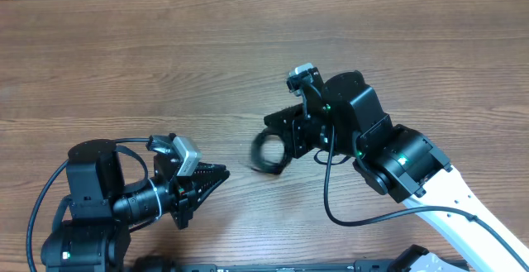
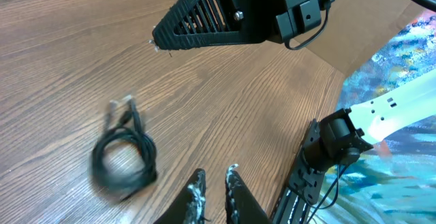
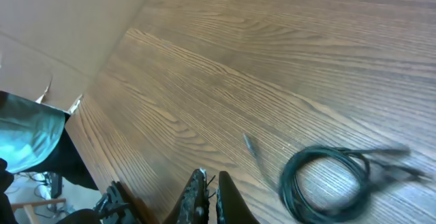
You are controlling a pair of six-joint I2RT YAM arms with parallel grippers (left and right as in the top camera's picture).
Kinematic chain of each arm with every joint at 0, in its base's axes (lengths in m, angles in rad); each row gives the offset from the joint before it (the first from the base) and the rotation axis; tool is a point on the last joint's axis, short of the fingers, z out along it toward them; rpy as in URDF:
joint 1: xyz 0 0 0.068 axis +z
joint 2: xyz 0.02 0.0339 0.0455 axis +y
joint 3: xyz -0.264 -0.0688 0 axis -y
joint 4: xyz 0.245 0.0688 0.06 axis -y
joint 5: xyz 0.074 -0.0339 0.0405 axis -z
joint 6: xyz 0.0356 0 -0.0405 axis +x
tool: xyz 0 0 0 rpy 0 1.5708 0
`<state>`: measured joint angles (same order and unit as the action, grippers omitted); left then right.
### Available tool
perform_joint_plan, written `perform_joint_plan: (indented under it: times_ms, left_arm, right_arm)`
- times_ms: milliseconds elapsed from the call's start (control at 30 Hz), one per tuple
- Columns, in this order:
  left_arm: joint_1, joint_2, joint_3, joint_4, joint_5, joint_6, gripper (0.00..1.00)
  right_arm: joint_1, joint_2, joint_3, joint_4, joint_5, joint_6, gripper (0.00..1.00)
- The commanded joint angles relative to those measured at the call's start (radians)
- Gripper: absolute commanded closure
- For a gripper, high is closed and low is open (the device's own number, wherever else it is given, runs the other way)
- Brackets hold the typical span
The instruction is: Untangle cables
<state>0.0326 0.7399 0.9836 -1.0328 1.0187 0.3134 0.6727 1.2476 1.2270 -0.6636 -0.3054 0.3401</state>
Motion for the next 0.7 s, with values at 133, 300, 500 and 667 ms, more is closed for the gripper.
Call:
perform_joint_plan:
  times_ms: [133, 300, 500, 667]
  left_arm:
    - [-0.003, -0.008, -0.001, -0.004, 0.026, -0.004, 0.77]
    - [-0.003, -0.008, -0.001, -0.011, 0.026, -0.039, 0.62]
    - [-0.003, -0.008, -0.002, -0.106, -0.105, -0.056, 0.62]
    - [-0.003, -0.008, -0.043, -0.142, -0.233, -0.150, 0.62]
  right_arm:
    - [-0.005, -0.001, 0.031, -0.039, 0.023, -0.012, 0.66]
    - [-0.006, 0.014, 0.031, -0.143, 0.048, -0.087, 0.36]
    - [-0.006, 0.041, 0.029, -0.214, 0.106, -0.087, 0.36]
    - [-0.006, 0.056, 0.029, -0.213, 0.185, -0.086, 0.36]
